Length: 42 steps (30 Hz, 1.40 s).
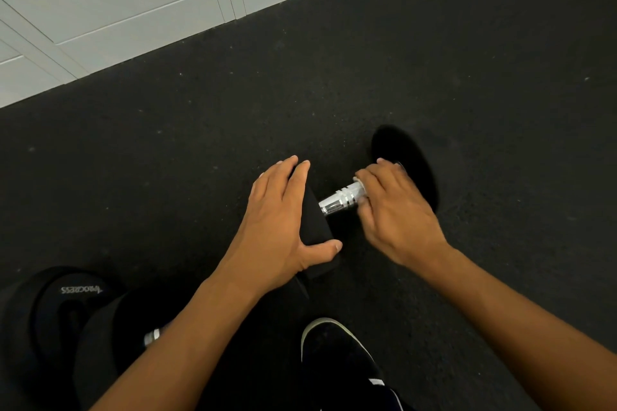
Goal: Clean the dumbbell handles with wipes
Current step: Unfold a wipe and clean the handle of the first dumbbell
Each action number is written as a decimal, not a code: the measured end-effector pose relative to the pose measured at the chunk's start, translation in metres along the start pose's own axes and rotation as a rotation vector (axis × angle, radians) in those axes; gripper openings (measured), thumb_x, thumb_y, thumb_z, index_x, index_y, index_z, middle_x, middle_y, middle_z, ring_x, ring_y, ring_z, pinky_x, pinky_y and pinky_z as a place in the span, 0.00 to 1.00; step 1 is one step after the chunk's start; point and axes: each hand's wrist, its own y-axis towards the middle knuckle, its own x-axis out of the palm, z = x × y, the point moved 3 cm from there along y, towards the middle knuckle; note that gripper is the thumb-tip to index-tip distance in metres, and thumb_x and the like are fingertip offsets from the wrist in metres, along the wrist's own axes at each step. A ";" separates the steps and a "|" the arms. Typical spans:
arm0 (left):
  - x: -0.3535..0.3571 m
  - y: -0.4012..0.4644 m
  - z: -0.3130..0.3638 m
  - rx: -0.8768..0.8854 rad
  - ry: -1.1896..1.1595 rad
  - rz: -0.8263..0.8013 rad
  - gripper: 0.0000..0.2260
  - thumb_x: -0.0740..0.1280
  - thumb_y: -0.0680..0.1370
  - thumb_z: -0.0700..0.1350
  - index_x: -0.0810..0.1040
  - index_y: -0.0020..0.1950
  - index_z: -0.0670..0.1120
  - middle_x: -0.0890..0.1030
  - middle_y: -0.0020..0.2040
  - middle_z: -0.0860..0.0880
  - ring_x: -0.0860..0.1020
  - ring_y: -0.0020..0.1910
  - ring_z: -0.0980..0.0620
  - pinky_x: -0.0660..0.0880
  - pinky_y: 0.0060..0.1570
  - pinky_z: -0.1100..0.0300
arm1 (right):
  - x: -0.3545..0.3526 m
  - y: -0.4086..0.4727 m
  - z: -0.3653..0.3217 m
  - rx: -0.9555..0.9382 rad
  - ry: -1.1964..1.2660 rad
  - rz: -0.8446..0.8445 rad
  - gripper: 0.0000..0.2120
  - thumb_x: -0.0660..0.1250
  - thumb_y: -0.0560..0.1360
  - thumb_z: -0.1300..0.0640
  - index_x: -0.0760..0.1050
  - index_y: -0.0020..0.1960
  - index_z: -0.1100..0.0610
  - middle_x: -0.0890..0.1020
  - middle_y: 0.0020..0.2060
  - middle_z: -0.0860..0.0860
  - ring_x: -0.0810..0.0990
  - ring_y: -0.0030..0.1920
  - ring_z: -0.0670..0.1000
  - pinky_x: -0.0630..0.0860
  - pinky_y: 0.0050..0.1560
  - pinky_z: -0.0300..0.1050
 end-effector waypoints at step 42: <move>0.000 0.001 0.000 -0.005 -0.024 0.003 0.53 0.72 0.68 0.67 0.46 0.82 0.50 0.48 0.82 0.52 0.45 0.80 0.53 0.53 0.79 0.48 | 0.013 0.015 -0.007 -0.216 -0.036 0.089 0.19 0.53 0.84 0.49 0.76 0.63 0.59 0.80 0.54 0.55 0.78 0.55 0.58 0.72 0.62 0.54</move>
